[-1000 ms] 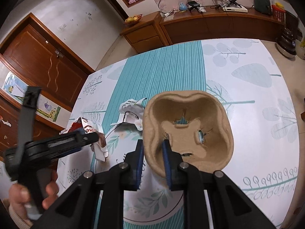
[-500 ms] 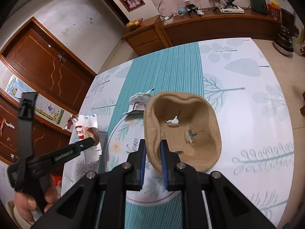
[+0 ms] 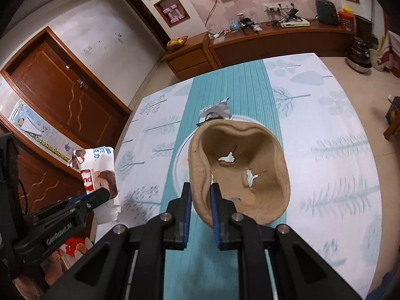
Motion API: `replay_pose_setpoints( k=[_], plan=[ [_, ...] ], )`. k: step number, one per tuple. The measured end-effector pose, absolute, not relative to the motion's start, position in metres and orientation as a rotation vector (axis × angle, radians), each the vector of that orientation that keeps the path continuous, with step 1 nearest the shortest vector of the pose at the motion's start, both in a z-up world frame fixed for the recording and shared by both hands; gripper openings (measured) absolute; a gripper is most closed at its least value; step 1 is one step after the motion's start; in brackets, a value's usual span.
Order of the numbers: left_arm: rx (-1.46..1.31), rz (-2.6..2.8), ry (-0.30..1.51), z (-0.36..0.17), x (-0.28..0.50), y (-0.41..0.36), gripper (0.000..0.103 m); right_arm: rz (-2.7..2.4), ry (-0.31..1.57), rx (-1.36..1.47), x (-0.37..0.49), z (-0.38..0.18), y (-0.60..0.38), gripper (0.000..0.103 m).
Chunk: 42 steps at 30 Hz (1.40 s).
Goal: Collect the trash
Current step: 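Lift the held tray and wrapper and carry them over the black bin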
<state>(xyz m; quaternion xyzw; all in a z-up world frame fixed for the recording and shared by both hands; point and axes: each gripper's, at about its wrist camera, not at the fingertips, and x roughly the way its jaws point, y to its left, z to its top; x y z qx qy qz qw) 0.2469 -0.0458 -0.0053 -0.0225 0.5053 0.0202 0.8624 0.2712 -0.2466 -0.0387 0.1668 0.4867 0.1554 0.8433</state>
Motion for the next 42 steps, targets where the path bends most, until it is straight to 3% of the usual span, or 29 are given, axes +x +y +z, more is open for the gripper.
replay_pose_setpoints(
  k=[15, 26, 35, 42],
  plan=[
    [0.120, -0.181, 1.031, -0.001, 0.087, 0.003, 0.011, 0.218, 0.992, 0.440, 0.089, -0.029, -0.173, 0.014],
    [0.157, -0.293, 1.174, -0.047, 0.022, -0.007, 0.011, 0.193, 1.152, 0.486, -0.007, -0.061, -0.148, 0.014],
    [0.163, -0.326, 1.322, -0.133, -0.018, -0.035, 0.011, 0.124, 1.284, 0.531, -0.045, -0.131, -0.169, 0.014],
    [0.171, -0.347, 1.370, -0.207, -0.040, -0.054, 0.011, 0.097, 1.384, 0.530, -0.052, -0.226, -0.183, 0.014]
  ],
)
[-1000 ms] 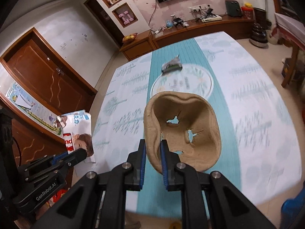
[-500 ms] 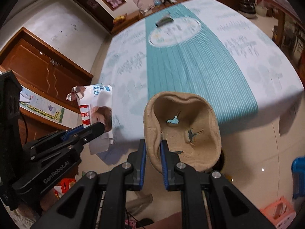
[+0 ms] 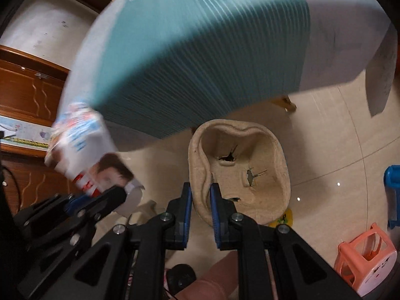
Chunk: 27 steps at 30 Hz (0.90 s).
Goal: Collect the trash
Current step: 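Lift the held tray and wrapper and carry them over the black bin, then open both grippers to drop the tray and wrapper into the bin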
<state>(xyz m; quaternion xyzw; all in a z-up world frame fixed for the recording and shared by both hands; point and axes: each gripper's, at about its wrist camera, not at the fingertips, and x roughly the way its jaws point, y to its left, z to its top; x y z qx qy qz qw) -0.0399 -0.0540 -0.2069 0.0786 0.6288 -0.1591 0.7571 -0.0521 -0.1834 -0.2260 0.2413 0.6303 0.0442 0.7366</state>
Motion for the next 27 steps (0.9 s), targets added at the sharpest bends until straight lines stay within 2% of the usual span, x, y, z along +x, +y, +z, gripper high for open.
replay_pose_setpoints(
  k=[16, 18, 20, 21, 22, 23, 24, 25, 27],
  plan=[
    [0.156, -0.318, 1.449, -0.395, -0.018, -0.068, 0.013, 0.070, 1.479, 0.581, -0.024, -0.417, -0.198, 0.015],
    [0.156, -0.312, 1.448, -0.409, -0.013, -0.064, 0.018, 0.074, 1.480, 0.609, -0.019, -0.437, -0.199, 0.016],
    [0.162, -0.299, 1.447, -0.421, -0.009, -0.062, 0.037, 0.069, 1.482, 0.625, -0.015, -0.451, -0.200, 0.016],
    [0.161, -0.286, 1.447, -0.426, -0.007, -0.060, 0.043, 0.066, 1.485, 0.637, -0.014, -0.457, -0.199, 0.017],
    [0.156, -0.274, 1.444, -0.430, -0.005, -0.056, 0.054, 0.062, 1.485, 0.641, -0.016, -0.459, -0.198, 0.023],
    [0.148, -0.264, 1.439, -0.432, -0.004, -0.055, 0.061, 0.051, 1.482, 0.632, -0.016, -0.462, -0.198, 0.035],
    [0.142, -0.249, 1.434, -0.433, -0.003, -0.054, 0.064, 0.039, 1.477, 0.618, -0.016, -0.465, -0.197, 0.040],
    [0.143, -0.237, 1.436, -0.434, -0.003, -0.053, 0.072, 0.036, 1.471, 0.616, -0.016, -0.464, -0.197, 0.046],
    [0.133, -0.221, 1.437, -0.433, 0.001, -0.047, 0.074, 0.030, 1.462, 0.622, -0.017, -0.465, -0.198, 0.047]
  ],
)
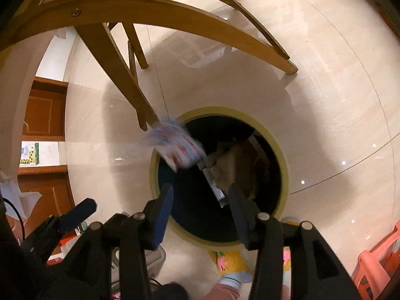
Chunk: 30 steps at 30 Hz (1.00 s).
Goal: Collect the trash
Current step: 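Open both grippers to drop the tray and wrapper into the bin, then move both open grippers back over the table toward the foil scrap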
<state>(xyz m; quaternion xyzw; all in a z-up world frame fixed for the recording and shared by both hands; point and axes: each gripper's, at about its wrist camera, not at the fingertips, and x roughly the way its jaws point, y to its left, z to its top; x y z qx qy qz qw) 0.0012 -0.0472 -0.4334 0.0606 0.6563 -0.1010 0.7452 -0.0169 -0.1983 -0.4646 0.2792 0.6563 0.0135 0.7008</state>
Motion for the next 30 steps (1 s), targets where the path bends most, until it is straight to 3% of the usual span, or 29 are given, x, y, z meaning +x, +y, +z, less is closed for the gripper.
replay_pose_setpoints(
  k=[17, 30],
  plan=[
    [0.075, -0.184, 1.401, -0.418, -0.001, -0.036, 0.075, 0.015, 1.453, 0.556, -0.028, -0.452, -0.202, 0.047],
    [0.027, -0.220, 1.396, -0.325, -0.028, -0.032, 0.075, 0.030, 1.425, 0.548, -0.047, -0.368, -0.196, 0.047]
  ],
)
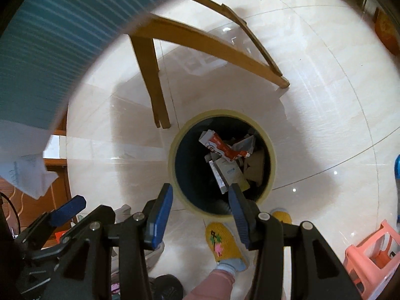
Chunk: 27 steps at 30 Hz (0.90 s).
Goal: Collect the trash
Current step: 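Move both open grippers back over the table toward the foil scrap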
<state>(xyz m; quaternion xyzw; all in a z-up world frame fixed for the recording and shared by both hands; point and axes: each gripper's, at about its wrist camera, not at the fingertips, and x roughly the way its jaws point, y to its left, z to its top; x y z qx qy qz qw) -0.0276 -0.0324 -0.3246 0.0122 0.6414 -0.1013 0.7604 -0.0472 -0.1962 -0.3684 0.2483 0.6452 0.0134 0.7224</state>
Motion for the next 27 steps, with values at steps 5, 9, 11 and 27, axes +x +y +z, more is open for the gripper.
replay_pose_setpoints(
  k=[5, 9, 11, 27],
  plan=[
    [0.023, -0.260, 1.339, -0.254, -0.034, -0.030, 0.075, 0.030, 1.400, 0.549, -0.054, -0.311, -0.197, 0.047],
    [0.024, -0.275, 1.278, -0.201, -0.032, -0.023, 0.075, 0.030, 1.372, 0.548, -0.058, -0.262, -0.197, 0.047],
    [0.013, -0.274, 1.248, -0.174, -0.032, -0.018, 0.075, 0.033, 1.353, 0.542, -0.059, -0.236, -0.197, 0.048],
    [-0.039, -0.302, 0.961, 0.020, -0.023, 0.021, 0.075, 0.101, 1.029, 0.477, -0.042, -0.026, -0.178, 0.051]
  ],
)
